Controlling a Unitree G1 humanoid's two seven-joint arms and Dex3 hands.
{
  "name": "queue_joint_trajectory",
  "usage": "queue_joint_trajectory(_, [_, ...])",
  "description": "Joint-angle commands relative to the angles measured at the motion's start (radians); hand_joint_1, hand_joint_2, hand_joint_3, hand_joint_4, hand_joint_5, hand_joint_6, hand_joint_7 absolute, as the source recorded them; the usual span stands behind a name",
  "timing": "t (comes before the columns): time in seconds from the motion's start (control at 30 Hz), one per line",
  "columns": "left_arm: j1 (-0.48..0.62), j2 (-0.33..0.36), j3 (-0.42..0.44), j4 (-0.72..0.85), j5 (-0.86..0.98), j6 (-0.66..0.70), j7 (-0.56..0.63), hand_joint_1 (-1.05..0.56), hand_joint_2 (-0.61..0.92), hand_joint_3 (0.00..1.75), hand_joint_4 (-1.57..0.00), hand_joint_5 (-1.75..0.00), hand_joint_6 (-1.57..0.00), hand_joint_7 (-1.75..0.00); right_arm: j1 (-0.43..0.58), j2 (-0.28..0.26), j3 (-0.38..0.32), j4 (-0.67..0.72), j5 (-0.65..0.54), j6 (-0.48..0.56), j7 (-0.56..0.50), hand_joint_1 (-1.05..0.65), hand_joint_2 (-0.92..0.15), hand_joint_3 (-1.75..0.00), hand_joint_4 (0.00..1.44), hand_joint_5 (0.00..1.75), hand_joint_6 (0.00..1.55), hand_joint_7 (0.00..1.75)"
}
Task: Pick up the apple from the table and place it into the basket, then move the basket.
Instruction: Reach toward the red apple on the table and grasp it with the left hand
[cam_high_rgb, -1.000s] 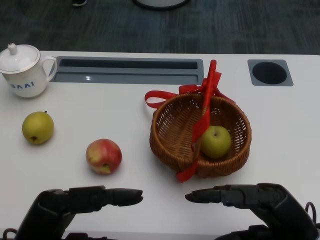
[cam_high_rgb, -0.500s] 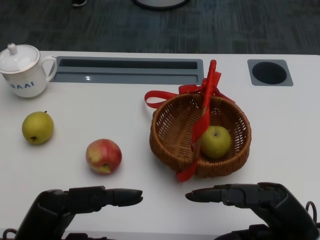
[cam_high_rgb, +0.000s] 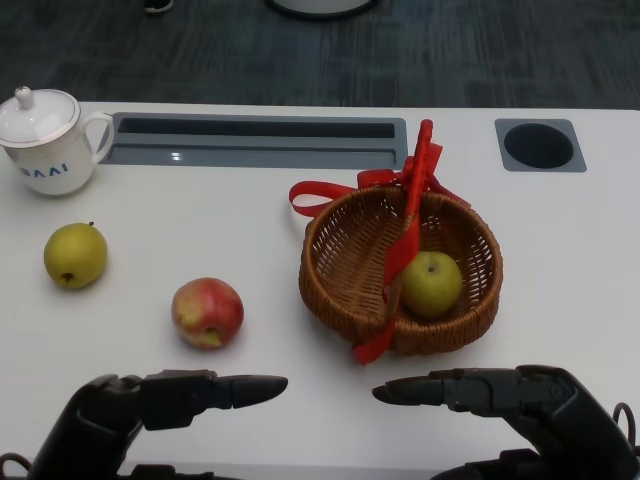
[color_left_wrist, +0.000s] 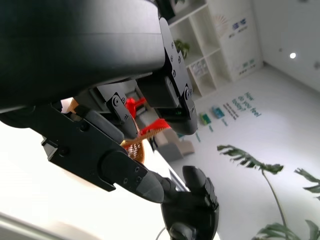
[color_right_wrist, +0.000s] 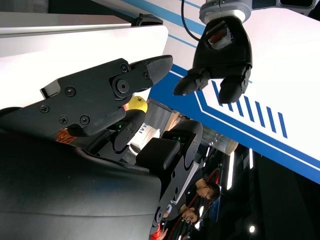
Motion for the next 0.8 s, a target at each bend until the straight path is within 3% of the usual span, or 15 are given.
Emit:
queue_joint_trajectory(0.03, [-0.021, -0.018, 0.087, -0.009, 0.143, -0.082, 0.081, -0.57, 0.72, 0.00, -0.81, 0.00, -0.75, 0.00, 0.008, -0.011, -0.004, -0.002, 0.006, 0.000, -0.007, -0.36, -0.80, 0.00, 0.80, 0.00, 0.76, 0.00])
queue_joint_trajectory(0.27, [-0.044, -0.004, 0.203, -0.099, 0.381, -0.046, 0.199, -0.82, 0.73, 0.00, -0.53, 0.00, -0.47, 0.00, 0.003, -0.007, -0.005, 0.006, 0.001, 0.000, -0.011, -0.36, -0.80, 0.00, 0.81, 0.00, 0.76, 0.00])
queue_joint_trajectory(0.4, [-0.098, 0.016, 0.228, -0.102, 0.479, -0.015, 0.260, -0.86, 0.73, 0.00, -0.46, 0.00, -0.41, 0.00, 0.002, -0.006, -0.005, 0.011, 0.000, -0.006, -0.011, -0.36, -0.80, 0.00, 0.81, 0.00, 0.76, 0.00])
queue_joint_trajectory(0.57, [-0.167, 0.046, 0.218, -0.073, 0.591, 0.051, 0.318, -0.89, 0.69, 0.00, -0.40, 0.00, -0.37, 0.00, 0.008, -0.007, -0.004, 0.004, -0.006, 0.001, -0.017, -0.36, -0.80, 0.00, 0.82, 0.01, 0.76, 0.00])
queue_joint_trajectory(0.8, [-0.269, 0.114, 0.137, 0.045, 0.673, 0.132, 0.354, -0.91, 0.69, 0.01, -0.27, -0.01, -0.23, 0.00, 0.014, -0.012, -0.002, -0.008, -0.015, 0.005, -0.026, -0.37, -0.79, 0.00, 0.83, 0.00, 0.77, 0.00])
